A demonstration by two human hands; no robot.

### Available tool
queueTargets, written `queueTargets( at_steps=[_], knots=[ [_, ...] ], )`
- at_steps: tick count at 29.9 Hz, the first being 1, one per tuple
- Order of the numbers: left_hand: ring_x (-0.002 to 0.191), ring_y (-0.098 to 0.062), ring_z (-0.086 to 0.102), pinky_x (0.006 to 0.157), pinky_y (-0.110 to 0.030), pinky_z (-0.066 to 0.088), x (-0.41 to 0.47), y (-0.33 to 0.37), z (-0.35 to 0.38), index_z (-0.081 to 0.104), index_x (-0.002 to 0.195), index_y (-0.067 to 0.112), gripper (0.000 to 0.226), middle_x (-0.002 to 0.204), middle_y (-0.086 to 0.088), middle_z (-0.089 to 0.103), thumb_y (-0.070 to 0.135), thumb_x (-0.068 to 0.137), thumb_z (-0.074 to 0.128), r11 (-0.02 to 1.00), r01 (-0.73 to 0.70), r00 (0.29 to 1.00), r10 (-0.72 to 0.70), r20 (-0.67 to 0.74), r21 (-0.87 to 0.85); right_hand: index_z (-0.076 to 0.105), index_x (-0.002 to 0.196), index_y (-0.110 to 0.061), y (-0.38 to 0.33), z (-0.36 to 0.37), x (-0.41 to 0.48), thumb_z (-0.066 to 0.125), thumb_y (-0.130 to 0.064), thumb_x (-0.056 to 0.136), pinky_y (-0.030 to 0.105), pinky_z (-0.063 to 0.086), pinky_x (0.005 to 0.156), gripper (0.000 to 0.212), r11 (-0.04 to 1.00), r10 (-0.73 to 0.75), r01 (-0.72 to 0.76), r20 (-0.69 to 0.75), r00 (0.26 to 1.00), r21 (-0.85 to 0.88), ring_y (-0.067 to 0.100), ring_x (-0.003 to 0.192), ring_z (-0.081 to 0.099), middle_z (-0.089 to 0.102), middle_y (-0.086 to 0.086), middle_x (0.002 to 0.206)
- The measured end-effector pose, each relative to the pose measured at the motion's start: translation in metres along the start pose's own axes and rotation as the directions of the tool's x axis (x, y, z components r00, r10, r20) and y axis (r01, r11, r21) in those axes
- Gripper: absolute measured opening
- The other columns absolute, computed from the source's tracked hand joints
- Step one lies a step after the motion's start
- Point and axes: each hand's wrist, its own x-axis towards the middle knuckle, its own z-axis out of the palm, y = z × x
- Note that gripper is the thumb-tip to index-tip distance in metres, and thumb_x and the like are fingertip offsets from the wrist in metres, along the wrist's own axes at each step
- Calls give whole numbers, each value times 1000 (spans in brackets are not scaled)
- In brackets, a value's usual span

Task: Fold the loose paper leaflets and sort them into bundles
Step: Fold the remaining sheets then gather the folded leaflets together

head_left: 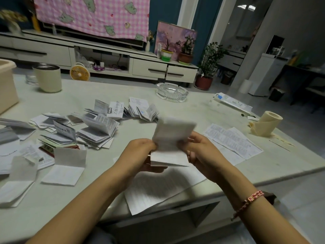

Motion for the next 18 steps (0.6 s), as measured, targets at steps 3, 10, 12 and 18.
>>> queueTargets(
  at_steps=[3, 10, 12, 18],
  knots=[
    [51, -28, 65, 43, -26, 52, 0, 3, 1, 63, 89, -1, 34, 67, -16, 68, 17, 96, 35, 965, 152, 988, -144, 54, -211, 68, 64, -7, 4, 1, 3, 44, 18, 80, 29, 47, 67, 38, 999, -32, 30, -51, 998, -39, 20, 80, 63, 68, 5, 85],
    [50, -17, 62, 39, -21, 46, 6, -15, 15, 57, 102, 3, 35, 79, -13, 64, 33, 100, 39, 998, 43, 986, -36, -162, 36, 73, 77, -13, 23, 20, 5, 41, 11, 82, 17, 46, 60, 40, 932, -250, 205, -120, 961, -300, 6, 77, 62, 67, -11, 80],
    [68, -22, 59, 48, -25, 46, 13, -21, 14, 52, 105, 3, 29, 96, -13, 60, 28, 100, 39, 973, -88, 935, 154, -319, 213, 64, 101, -15, 19, 29, 3, 35, -2, 92, 25, 47, 49, 34, 986, -133, 117, -139, 981, -117, 15, 66, 61, 66, 2, 89],
    [79, -19, 43, 59, -23, 24, 12, -21, 22, 44, 98, 6, 15, 82, 2, 47, 20, 99, 39, 901, -245, 803, 396, -446, 358, 51, 97, -9, 30, 47, 0, 55, -32, 92, 23, 36, 39, 24, 948, -112, 61, -149, 982, -311, 15, 45, 50, 56, 2, 63]
  ],
)
